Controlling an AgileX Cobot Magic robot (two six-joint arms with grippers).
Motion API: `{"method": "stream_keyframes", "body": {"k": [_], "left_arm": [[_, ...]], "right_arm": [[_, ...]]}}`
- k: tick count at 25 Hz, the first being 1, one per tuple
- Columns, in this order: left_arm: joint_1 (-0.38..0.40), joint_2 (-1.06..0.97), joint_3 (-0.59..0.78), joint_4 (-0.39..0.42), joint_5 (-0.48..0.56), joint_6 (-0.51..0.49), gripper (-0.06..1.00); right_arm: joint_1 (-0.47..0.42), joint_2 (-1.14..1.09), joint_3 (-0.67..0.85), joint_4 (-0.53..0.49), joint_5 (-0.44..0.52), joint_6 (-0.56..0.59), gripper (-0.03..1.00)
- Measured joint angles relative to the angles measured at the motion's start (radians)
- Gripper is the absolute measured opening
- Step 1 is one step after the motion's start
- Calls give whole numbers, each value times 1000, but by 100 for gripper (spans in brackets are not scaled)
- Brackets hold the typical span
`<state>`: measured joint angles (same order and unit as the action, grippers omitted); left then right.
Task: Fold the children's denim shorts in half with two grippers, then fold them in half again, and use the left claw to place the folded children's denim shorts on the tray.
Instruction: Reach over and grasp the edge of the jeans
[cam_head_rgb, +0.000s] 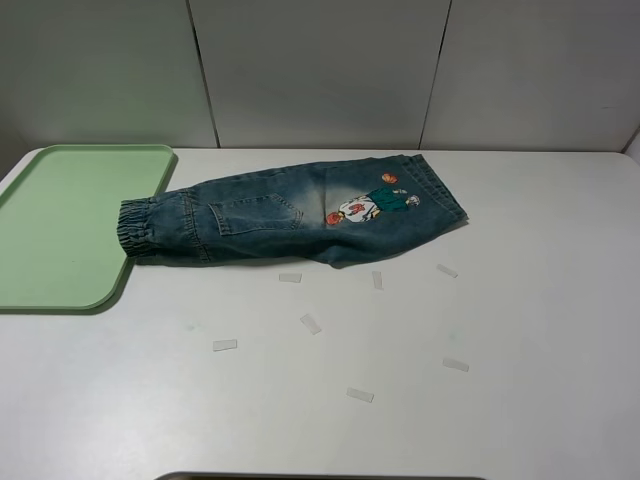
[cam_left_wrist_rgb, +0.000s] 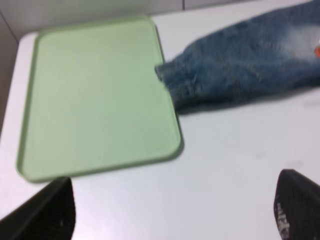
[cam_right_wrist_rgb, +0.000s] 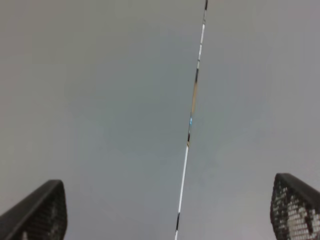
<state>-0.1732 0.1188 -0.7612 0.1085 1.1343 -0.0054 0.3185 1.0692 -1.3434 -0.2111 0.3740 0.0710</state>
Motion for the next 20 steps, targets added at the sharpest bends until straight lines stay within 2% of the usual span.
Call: {"method": "stream_keyframes", "body": {"k": [8, 15, 20], "left_arm": [[0, -124, 166, -1, 11, -22, 79], [0, -124, 220, -54, -67, -21, 79], [0, -124, 277, -108, -74, -8, 79]], "right_arm": [[0, -32, 0, 38, 12, -20, 62], [0, -32, 0, 43, 30, -20, 62], [0, -32, 0, 44, 51, -35, 62]]}}
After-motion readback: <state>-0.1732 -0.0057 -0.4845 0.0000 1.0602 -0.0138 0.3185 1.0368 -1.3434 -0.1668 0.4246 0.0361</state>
